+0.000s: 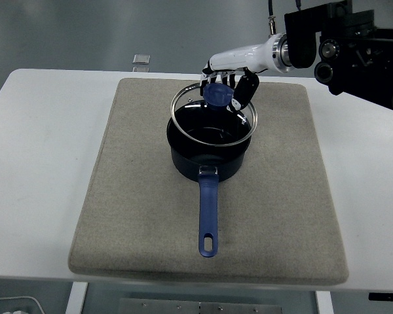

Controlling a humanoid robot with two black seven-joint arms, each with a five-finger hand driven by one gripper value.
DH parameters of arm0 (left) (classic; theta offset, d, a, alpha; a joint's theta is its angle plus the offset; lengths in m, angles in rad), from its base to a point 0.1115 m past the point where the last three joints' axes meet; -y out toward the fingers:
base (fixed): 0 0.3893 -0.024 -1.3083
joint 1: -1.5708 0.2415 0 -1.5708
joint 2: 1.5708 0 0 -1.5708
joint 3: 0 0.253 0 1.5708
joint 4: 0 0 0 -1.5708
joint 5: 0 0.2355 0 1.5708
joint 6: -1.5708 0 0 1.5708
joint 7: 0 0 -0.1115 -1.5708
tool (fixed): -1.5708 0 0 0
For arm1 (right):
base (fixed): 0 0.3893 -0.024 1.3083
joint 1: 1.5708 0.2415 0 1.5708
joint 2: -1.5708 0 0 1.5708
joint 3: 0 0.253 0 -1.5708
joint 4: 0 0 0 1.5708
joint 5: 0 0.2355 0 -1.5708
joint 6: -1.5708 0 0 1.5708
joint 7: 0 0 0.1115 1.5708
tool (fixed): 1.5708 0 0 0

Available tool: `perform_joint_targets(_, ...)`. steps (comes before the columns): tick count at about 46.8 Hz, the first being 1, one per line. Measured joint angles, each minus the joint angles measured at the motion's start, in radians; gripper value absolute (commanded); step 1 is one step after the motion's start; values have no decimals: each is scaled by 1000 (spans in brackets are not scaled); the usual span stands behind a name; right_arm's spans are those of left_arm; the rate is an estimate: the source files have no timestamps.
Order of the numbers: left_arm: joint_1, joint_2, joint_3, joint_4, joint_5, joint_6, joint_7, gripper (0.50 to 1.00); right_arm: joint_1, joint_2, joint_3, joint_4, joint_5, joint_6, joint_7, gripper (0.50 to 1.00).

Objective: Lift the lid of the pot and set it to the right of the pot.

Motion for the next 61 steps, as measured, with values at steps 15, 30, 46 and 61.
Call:
perform_joint_targets(15, 0, 0, 0, 0, 0, 0, 0, 1000, 11, -89, -7, -3, -3, 29, 0, 500)
perform_joint_targets(30, 0, 0, 0, 0, 0, 0, 0, 1000, -19, -113, -77, -70, -25, 18, -3, 500)
perform_joint_targets(46, 0, 0, 0, 0, 1, 0, 0, 1000, -109, -122, -83, -163, -36, -14, -3, 500)
perform_joint_targets(61, 0, 0, 0, 0, 0, 0, 0, 1000, -187, -116, -134, -184, -38, -108, -3, 500)
